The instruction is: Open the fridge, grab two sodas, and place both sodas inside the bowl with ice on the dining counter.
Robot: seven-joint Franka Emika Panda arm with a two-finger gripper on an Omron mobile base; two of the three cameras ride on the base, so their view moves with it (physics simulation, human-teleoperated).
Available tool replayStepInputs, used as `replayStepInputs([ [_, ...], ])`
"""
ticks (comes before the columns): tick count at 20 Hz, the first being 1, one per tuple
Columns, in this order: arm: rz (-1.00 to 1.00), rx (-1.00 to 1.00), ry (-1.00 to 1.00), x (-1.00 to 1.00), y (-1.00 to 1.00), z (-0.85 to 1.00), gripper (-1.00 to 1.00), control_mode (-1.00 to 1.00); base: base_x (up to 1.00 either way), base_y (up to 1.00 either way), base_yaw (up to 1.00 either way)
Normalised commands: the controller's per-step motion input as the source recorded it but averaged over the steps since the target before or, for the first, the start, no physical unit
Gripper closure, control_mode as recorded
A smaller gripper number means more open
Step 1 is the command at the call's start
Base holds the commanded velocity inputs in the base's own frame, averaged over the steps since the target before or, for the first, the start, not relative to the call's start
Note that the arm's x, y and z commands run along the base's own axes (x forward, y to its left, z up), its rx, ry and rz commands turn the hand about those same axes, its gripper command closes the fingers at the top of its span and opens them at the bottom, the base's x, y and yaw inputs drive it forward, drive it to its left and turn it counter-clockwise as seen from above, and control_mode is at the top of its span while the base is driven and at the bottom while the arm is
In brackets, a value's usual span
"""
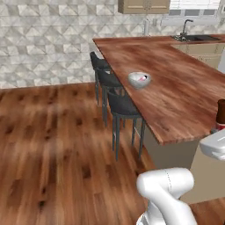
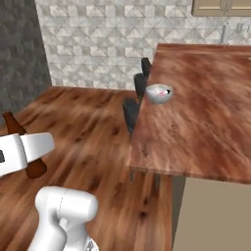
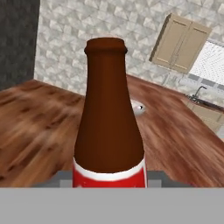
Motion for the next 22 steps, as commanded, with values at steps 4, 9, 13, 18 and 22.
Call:
replayStepInputs([
  [4, 0.0, 0.0, 0.0, 0.0, 0.0, 0.0, 1.0, 1.0, 0.66, 0.72, -0.35],
  [9, 0.0, 0.0, 0.0, 0.0, 0.0, 0.0, 1.0, 1.0, 0.68, 0.71, -0.35],
  [13, 0.0, 0.0, 0.0, 0.0, 0.0, 0.0, 1.0, 1.0, 0.63, 0.65, -0.38],
  [18, 0.0, 0.0, 0.0, 0.0, 0.0, 0.0, 1.0, 1.0, 0.6, 0.62, -0.38],
  [22, 0.0, 0.0, 0.0, 0.0, 0.0, 0.0, 1.0, 1.0, 0.58, 0.62, -0.38],
])
